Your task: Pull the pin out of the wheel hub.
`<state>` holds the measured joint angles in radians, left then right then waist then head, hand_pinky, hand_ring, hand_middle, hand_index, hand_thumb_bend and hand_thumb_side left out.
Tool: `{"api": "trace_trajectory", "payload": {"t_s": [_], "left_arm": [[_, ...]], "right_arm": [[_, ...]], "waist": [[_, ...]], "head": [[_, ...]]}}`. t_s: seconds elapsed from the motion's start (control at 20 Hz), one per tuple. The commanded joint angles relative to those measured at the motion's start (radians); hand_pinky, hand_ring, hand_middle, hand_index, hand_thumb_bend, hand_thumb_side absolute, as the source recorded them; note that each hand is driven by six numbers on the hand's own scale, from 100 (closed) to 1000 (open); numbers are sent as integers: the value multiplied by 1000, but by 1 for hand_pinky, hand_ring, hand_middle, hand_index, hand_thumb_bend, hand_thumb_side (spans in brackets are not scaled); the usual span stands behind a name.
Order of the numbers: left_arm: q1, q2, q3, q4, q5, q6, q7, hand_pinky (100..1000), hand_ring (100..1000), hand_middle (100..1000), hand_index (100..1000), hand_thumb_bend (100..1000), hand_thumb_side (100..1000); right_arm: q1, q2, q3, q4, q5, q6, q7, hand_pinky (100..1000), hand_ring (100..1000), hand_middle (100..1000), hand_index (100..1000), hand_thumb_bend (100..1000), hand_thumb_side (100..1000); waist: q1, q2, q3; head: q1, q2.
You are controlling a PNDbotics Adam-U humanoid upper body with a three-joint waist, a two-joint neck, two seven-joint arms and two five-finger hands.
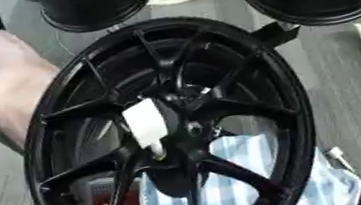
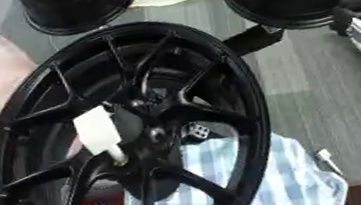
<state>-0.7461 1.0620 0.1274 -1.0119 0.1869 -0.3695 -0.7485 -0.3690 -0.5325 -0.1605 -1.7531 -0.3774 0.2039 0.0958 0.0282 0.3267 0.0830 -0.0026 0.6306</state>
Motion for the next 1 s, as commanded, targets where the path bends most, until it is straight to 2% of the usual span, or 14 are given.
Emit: {"api": "trace_trajectory", "payload": {"t_s": [0.05,0.15,0.6,0.7,0.85,0.95,1.0], "left_arm": [[-6,59,19,-11,-20,-136,-143,847,860,833,947,195,861],[-5,58,20,-12,-20,-146,-149,843,859,829,943,221,913],[-10,52,20,-20,45,-154,-158,824,838,799,905,100,897],[-12,51,24,-21,75,-147,-150,815,821,777,888,100,826],[-14,49,32,-25,144,-138,-123,776,764,707,837,100,783],[-14,51,44,-17,195,-116,-53,743,714,649,793,100,741],[-14,50,51,-9,222,-95,14,729,695,636,785,100,715]], "right_arm": [[-10,-14,-11,-19,-4,2,-3,875,733,727,706,328,250],[-10,-13,-10,-19,-4,2,-3,875,733,727,706,328,250],[-12,-14,-10,-22,-5,3,-4,876,734,728,706,329,250],[-12,-14,-10,-22,-6,2,-4,876,734,728,706,326,249],[-12,-14,-9,-22,-6,2,-4,876,734,728,706,326,249],[-12,-15,-9,-23,-6,2,-5,876,735,729,707,326,248],[-12,-14,-9,-23,-6,2,-5,876,735,729,707,327,248]], "waist": [[2,-29,3],[2,-29,3],[3,-30,4],[3,-30,4],[3,-32,4],[3,-33,4],[2,-34,4]], "head": [[-2,-9],[-2,-8],[-2,-4],[-2,-4],[-3,-3],[-2,-3],[-1,-3]]}}
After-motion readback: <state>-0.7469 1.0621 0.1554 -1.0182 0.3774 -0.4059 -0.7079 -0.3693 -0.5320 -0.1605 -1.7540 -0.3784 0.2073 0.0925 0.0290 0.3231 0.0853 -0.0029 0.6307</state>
